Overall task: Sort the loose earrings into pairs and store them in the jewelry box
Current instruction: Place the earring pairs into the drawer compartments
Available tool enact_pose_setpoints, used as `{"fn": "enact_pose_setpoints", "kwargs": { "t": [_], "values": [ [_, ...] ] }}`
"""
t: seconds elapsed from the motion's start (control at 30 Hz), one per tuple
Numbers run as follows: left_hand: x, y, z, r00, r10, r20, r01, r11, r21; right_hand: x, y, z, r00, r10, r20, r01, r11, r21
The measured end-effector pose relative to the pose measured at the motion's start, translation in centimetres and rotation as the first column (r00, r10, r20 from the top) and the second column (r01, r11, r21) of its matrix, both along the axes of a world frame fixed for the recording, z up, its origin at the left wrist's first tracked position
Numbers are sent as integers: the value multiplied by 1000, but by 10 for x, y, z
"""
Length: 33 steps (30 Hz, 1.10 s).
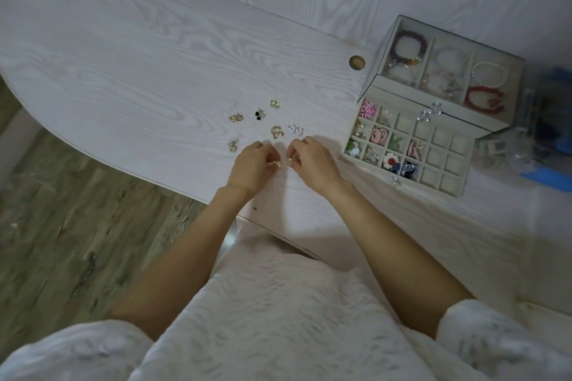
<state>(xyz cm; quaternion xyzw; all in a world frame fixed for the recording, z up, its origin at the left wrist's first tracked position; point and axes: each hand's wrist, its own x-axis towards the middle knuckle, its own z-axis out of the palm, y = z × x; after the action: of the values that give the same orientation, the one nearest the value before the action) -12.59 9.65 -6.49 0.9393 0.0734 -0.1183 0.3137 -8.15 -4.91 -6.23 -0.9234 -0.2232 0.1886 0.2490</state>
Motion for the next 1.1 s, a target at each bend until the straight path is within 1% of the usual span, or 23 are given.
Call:
{"fn": "enact_pose_setpoints", "kwargs": {
  "t": [0.1,0.23,0.33,0.4,0.5,0.53,0.67,0.77,0.9,0.97,1.1],
  "values": [
    [3,0,1,999,-32,-13,32,999,6,2,2,2,1000,20,4,-20,999,-37],
    [1,0,0,998,-58,12,58,998,7,3,3,0,998,54,29,-51,992,-112],
    [0,1,-2,996,-85,25,85,996,9,4,5,-1,996,81,38,-75,988,-138],
    [0,3,-4,995,-97,26,97,995,10,3,4,-2,999,40,25,-37,995,-90],
    [0,6,-4,994,-103,45,104,995,0,0,-1,-2,992,-126,-24,128,990,66],
    [0,7,-4,994,-96,59,97,995,-9,-1,-2,-2,986,-164,-39,167,981,95],
    [0,11,-4,993,-50,106,57,996,-70,-5,-6,-1,974,-219,-53,225,960,167],
    [0,14,-5,988,-67,139,80,993,-90,-7,-8,-1,979,-202,3,199,968,151],
    [1,15,-7,983,-72,170,87,993,-84,-9,-6,0,990,-92,111,85,995,58],
    [1,14,-8,982,-70,176,86,993,-84,-9,-6,0,990,-40,133,38,999,20],
    [4,12,-9,980,-82,183,96,993,-70,-8,-9,2,990,-68,122,66,998,18]
  ]
}}
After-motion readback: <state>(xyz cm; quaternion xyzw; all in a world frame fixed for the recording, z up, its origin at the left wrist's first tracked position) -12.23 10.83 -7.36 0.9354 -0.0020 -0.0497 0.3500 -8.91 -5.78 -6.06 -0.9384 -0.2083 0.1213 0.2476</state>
